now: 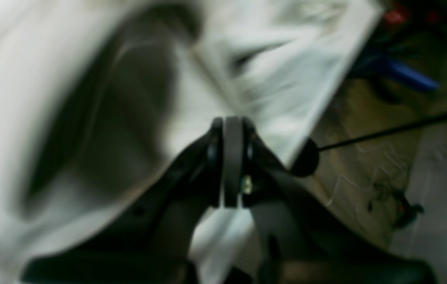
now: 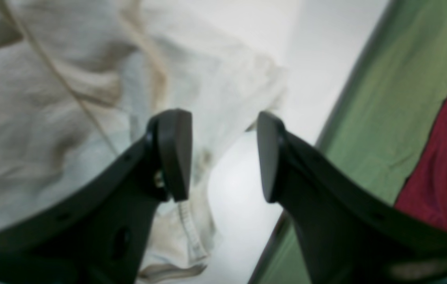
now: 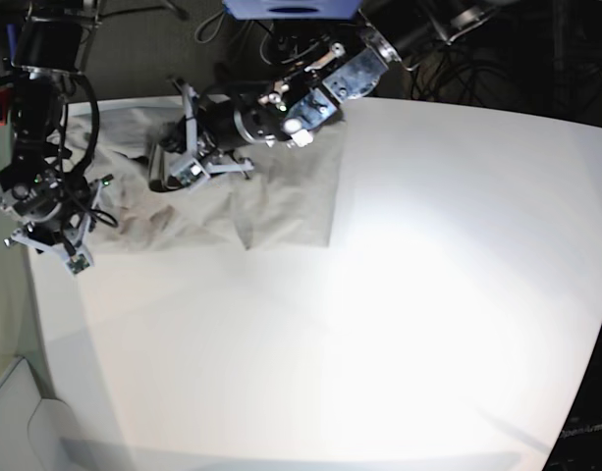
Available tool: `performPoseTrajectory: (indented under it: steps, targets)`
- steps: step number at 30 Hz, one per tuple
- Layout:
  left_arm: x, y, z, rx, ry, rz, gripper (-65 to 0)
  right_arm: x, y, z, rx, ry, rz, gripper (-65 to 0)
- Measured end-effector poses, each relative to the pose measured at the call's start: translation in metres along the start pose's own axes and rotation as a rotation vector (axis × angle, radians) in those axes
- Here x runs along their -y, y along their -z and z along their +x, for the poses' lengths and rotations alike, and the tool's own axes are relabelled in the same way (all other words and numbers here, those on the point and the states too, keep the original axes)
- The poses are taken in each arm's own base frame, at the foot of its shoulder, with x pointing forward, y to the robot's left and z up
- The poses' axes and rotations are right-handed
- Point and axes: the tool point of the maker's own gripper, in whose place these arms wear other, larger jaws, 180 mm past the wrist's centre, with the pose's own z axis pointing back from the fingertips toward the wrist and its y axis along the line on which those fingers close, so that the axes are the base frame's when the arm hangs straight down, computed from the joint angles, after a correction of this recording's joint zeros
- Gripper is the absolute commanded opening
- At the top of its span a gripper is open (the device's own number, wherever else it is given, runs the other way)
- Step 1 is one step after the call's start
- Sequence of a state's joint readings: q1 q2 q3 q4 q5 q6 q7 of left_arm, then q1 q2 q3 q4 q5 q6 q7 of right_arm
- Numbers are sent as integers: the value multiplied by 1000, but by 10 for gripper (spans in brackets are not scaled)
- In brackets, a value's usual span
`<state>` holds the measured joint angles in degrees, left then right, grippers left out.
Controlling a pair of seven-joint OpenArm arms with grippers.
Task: Layout the t-shirt on the table in an organized manner, then fold the t-shirt properly
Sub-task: 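Hold the shirt corner with the right gripper and press the fold with the left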
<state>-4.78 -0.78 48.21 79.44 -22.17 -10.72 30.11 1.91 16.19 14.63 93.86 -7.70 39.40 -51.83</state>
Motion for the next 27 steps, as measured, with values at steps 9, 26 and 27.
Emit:
performPoseTrajectory:
  steps: [9, 26, 27]
  targets:
    - [-12, -33, 66, 217, 53, 28, -636, 11, -3, -21, -22, 91, -27, -373]
    - [-128, -27, 7, -2, -139, 272, -636, 8, -4, -33, -34, 134, -26, -373]
    - [-127, -21, 5, -12, -151, 268, -636, 8, -4, -33, -34, 135, -26, -373]
